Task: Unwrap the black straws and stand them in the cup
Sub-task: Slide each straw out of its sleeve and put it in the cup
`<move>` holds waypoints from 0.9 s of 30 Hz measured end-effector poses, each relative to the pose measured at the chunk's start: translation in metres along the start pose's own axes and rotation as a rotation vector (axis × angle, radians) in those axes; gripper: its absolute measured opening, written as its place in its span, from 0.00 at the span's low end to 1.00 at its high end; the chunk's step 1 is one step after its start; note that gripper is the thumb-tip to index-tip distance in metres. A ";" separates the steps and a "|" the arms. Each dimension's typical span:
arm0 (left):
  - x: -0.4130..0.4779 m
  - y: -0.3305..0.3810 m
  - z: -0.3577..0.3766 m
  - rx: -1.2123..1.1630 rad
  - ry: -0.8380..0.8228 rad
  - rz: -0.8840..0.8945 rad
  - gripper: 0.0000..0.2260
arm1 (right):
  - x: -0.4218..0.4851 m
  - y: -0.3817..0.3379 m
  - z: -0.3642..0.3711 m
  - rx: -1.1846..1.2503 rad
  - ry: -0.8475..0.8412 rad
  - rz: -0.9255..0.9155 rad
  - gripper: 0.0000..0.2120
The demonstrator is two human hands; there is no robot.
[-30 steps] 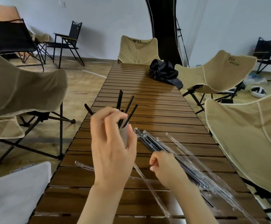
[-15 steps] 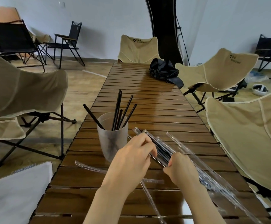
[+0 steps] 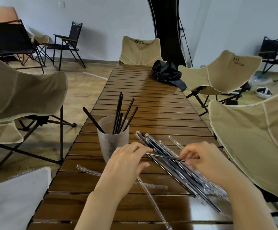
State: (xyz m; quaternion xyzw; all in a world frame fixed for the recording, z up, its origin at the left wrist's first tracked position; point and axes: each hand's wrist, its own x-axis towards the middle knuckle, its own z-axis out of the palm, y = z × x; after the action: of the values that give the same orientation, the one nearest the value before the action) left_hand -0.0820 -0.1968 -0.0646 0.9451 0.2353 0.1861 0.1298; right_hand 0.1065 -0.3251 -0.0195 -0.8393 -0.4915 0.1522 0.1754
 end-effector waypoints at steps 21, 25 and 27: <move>0.000 -0.006 -0.026 0.020 -0.018 -0.005 0.10 | -0.013 0.001 -0.020 0.150 0.148 -0.060 0.08; -0.006 -0.008 -0.031 -0.001 -0.030 -0.040 0.09 | -0.013 0.005 -0.019 0.230 0.125 -0.089 0.08; -0.007 -0.008 -0.035 -0.017 -0.050 -0.062 0.10 | -0.013 0.004 -0.017 0.298 0.121 -0.103 0.09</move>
State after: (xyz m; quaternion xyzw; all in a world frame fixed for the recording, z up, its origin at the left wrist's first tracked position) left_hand -0.1055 -0.1878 -0.0383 0.9405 0.2594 0.1606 0.1494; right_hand 0.1110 -0.3405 -0.0048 -0.7853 -0.4945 0.1634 0.3348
